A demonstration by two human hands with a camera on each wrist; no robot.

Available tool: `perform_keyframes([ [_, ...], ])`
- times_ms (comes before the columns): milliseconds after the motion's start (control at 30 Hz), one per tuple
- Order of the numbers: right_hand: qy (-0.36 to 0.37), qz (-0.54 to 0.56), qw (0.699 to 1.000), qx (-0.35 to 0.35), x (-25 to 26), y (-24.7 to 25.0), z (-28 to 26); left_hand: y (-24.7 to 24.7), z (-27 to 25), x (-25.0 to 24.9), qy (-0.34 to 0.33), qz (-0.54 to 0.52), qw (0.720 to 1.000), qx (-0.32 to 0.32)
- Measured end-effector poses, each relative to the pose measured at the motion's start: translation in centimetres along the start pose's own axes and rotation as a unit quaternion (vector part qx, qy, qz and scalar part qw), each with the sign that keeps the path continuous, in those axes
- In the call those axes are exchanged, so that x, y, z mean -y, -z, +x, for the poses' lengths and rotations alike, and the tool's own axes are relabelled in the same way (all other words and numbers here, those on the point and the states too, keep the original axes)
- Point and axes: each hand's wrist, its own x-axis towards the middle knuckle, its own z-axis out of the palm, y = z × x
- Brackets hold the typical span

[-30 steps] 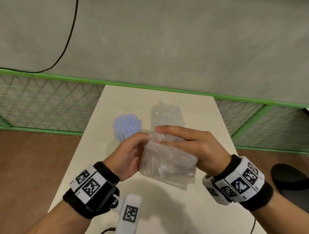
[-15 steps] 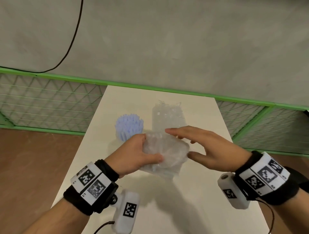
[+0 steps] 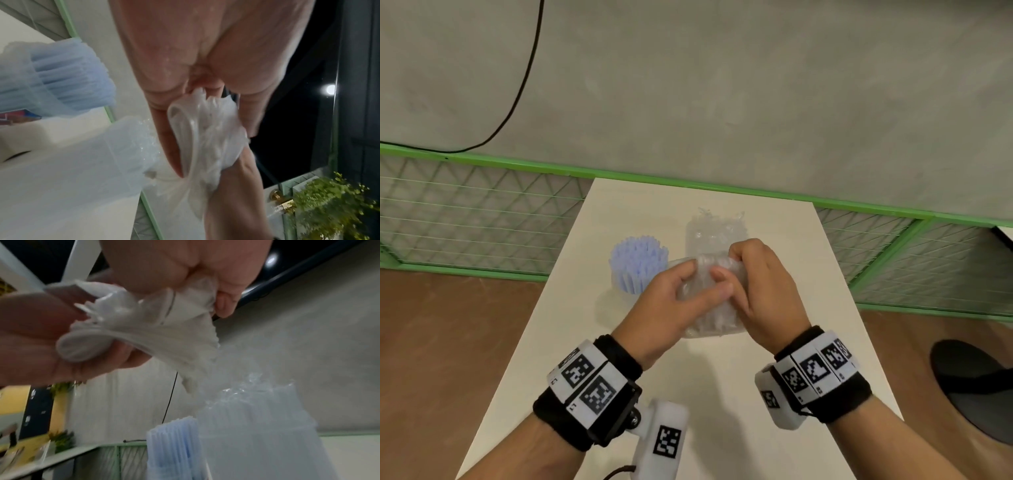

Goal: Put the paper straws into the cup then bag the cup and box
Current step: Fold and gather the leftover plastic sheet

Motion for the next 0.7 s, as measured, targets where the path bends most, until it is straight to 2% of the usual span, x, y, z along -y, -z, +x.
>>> perform_keyframes([
  [67,-0.014,0.051,0.998,-0.019,0.0,0.1,0.4,0.3,0.1,0.2,-0.015,0.001,1.0,-0.002],
  [133,-0.1,0.147,0.982,-0.07,0.0,-0.1,0.3,0.6,0.0,0.1,-0.027,0.012,1.0,0.01],
  [200,-0.222,0.295,0.927,-0.072,0.2,-0.4,0.1,0.9,-0.1,-0.2,-0.038,0.016,0.999,0.024],
  [267,-0.32,0.403,0.857,-0.027,0.5,-0.5,0.1,0.9,-0.2,-0.5,-0.055,0.025,0.998,0.036],
  [333,-0.365,0.427,0.827,-0.019,1.0,-0.3,0.3,1.0,-0.1,-0.4,-0.081,0.027,0.995,0.043],
  [400,-0.347,0.41,0.842,-0.049,1.4,-0.1,0.6,1.2,-0.1,-0.5,-0.083,0.026,0.995,0.045],
  [467,-0.27,0.36,0.89,-0.071,1.3,0.3,0.8,1.7,-0.2,-0.6,-0.061,0.031,0.996,0.056],
  [567,-0.157,0.263,0.951,-0.03,1.4,1.7,1.0,2.3,-0.2,-2.0,-0.021,0.048,0.994,0.091],
  [633,-0.097,0.197,0.976,0.004,1.9,2.5,1.3,2.5,0.2,-2.8,-0.035,0.137,0.984,0.106],
  [700,-0.049,0.158,0.986,0.004,2.7,2.8,1.8,2.2,0.5,-3.3,-0.05,0.218,0.968,0.115],
])
